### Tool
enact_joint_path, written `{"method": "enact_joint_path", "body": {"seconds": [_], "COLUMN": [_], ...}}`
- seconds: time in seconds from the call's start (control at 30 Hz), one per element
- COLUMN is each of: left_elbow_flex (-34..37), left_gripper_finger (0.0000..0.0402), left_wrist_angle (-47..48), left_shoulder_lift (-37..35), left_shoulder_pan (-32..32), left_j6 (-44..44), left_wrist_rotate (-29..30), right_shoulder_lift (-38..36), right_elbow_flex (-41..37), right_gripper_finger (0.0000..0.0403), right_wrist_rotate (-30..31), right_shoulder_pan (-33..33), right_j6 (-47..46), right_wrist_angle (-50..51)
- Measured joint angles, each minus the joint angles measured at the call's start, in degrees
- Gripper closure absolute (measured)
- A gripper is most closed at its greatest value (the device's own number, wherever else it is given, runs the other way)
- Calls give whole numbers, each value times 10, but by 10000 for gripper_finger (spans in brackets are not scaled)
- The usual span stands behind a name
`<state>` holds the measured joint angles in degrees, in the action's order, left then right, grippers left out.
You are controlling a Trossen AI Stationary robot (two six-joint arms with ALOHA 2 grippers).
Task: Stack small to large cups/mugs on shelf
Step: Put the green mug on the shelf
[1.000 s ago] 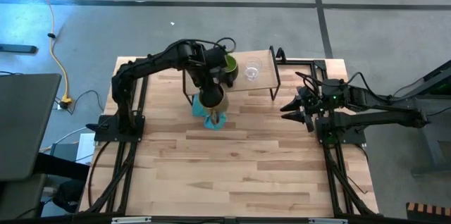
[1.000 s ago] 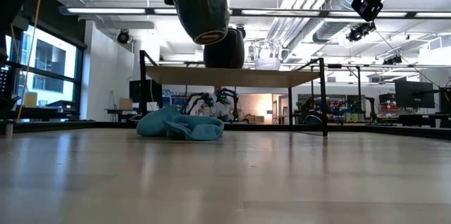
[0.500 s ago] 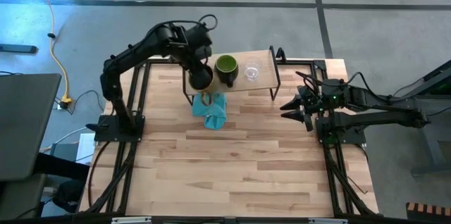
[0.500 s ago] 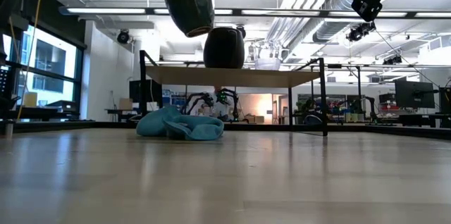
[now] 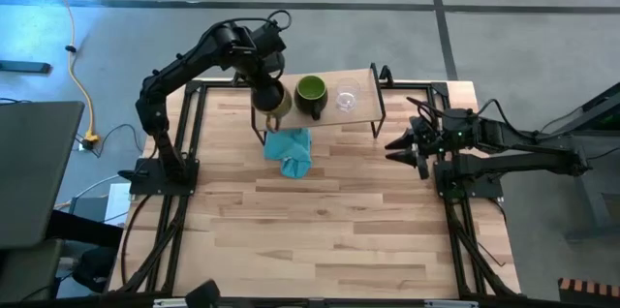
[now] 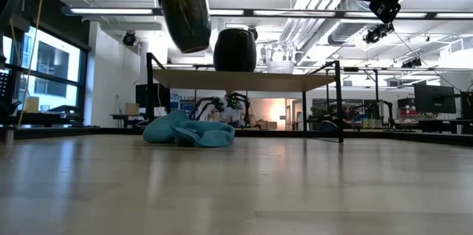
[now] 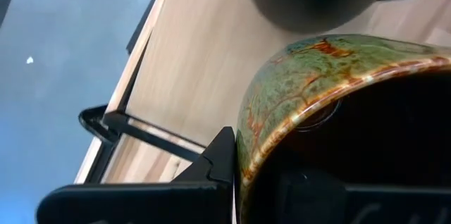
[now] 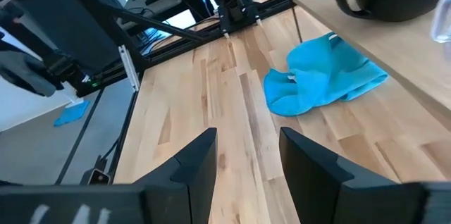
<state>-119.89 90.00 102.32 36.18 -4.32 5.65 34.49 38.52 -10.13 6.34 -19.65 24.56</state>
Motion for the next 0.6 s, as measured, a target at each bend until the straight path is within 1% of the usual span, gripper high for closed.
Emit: {"method": "enact_joint_path", "body": {"seconds": [0.27, 0.37, 0.5, 0.6], "left_elbow_flex": [43, 45, 45, 45], "left_gripper_finger": [380, 380, 380, 380], "left_wrist_angle": [0, 0, 0, 0], "left_shoulder_lift": [1, 3, 7, 8], "left_shoulder_pan": [10, 11, 11, 18], "left_j6": [0, -1, -4, -4], "left_wrist_rotate": [18, 23, 44, 43], "right_shoulder_lift": [0, 0, 0, 0], "right_elbow_flex": [0, 0, 0, 0], "right_gripper_finger": [258, 258, 258, 258], "right_wrist_rotate": [8, 13, 13, 13], "right_shoulder_pan": [0, 0, 0, 0], "right_j6": [5, 6, 6, 6], "right_wrist_angle": [0, 0, 0, 0]}}
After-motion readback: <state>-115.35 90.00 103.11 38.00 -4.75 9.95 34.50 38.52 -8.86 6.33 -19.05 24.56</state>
